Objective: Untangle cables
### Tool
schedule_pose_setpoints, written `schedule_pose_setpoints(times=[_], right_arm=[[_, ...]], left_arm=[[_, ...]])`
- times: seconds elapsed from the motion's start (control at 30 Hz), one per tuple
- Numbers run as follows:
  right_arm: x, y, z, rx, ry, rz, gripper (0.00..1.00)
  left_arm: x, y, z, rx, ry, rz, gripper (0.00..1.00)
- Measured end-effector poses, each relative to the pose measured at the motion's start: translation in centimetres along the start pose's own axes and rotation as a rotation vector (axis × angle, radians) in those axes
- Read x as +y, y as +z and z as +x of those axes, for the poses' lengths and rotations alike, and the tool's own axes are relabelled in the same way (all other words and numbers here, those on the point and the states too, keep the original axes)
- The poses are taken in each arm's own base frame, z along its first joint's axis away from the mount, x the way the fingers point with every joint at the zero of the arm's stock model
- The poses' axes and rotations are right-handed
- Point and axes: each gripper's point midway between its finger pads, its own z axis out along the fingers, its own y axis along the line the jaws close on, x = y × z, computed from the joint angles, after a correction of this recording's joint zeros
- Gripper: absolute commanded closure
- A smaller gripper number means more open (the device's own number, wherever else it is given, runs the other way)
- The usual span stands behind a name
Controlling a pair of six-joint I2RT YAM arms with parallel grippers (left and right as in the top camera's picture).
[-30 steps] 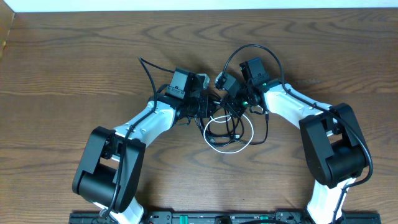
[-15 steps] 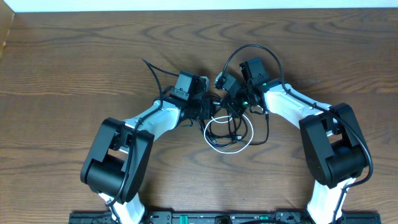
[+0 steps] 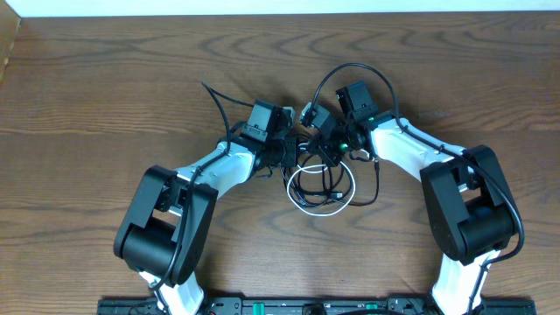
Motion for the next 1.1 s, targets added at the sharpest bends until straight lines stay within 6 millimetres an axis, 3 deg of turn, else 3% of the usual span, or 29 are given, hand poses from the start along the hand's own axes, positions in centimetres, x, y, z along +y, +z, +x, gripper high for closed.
schedule_pose_setpoints(times=[0.03, 0.17, 0.37, 0.63, 0.7, 0.83, 1.1], right_arm=[[0.1, 0.0, 0.0, 0.001, 0.002, -0.003, 0.79], [-0.2, -0.1, 0.3, 0.009, 0.008, 0.006, 0.76], [-0.8, -0.1, 0.8, 0.036, 0.016, 0.038, 0.85], [-1.0, -0.3, 2.4, 0.103, 0.043, 0.068, 0.78], [-1.1, -0.3, 2.5, 0.108, 0.042, 0.074, 0.81], [-1.4, -0.3, 2.7, 0.116, 0.037, 0.088, 0.99], [-1.2, -0.3, 2.4, 0.099, 0.035, 0.071, 0.99]], left_arm=[[0.0, 0.0, -0.1, -0.003, 0.001, 0.001, 0.93], [-0.7, 0.0, -0.4, -0.014, 0.028, 0.035, 0.93], [-2.4, -0.2, -0.4, -0.006, 0.07, 0.135, 0.93], [-2.6, -0.3, -0.3, 0.0, 0.075, 0.161, 0.93], [-2.2, -0.4, -0.5, -0.003, 0.07, 0.157, 0.92], [-2.0, -0.5, -0.5, 0.001, 0.062, 0.152, 0.93], [-0.3, -0.3, 0.3, 0.024, 0.04, 0.064, 0.93]])
